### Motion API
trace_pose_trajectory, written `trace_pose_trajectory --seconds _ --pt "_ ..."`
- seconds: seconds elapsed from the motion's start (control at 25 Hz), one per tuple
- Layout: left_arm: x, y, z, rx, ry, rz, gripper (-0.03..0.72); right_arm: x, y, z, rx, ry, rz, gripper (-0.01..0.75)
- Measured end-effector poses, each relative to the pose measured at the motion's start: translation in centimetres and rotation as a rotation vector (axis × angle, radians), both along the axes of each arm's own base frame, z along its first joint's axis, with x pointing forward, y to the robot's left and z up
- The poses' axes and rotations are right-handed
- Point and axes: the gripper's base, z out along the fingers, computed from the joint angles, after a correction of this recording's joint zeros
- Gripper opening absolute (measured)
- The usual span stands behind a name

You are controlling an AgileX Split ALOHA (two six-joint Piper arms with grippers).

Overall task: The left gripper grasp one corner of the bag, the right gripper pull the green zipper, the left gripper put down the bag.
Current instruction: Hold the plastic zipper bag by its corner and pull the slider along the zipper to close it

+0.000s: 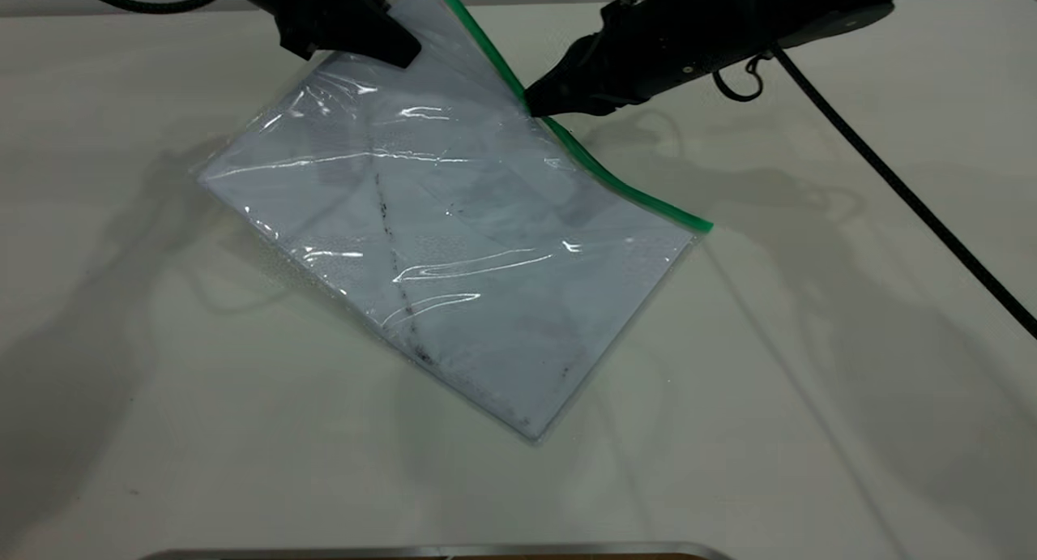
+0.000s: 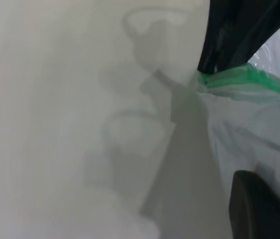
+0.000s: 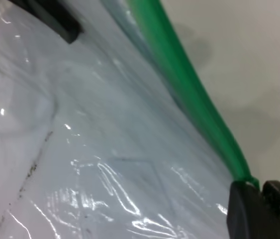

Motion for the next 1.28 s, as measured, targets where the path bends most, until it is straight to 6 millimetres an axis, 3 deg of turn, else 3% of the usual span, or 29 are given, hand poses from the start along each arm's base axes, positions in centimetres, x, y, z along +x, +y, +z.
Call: trace_pose_trajectory --seconds 0.2,0.36,0.48,0.72,0.88,1.08,1.28 --pt "0.2 0.0 1.0 -0.057 -0.025 0.004 0.051 0.8 -1.9 -0.3 -0.049 -0.009 -0.051 0.027" --pt "0.5 0.3 3.4 -0.115 -0.068 0.024 0.051 1.5 -4.2 -1.1 -0.096 -0.006 -0.116 0.021" --pt "0.5 0.7 4.3 -0.123 -0.083 0.019 0.051 1.5 -4.6 -1.3 -0.098 -0.003 -0.122 0.021" --pt "0.4 1.7 4.2 -0.115 -0.054 0.017 0.051 1.3 -4.3 -1.1 -0.065 0.003 -0.097 0.03" --pt "0.2 1.9 3.4 -0.073 -0.03 -0.002 0.051 1.2 -4.2 -1.0 -0.044 0.008 -0.081 0.116" --pt "0.0 2.1 1.9 -0.036 0.001 -0.018 0.051 0.9 -3.7 -0.6 0.017 0.02 -0.035 0.327" --pt "0.0 2.1 1.7 -0.006 -0.008 -0.024 0.051 0.1 -2.7 0.3 0.142 0.039 0.076 0.387"
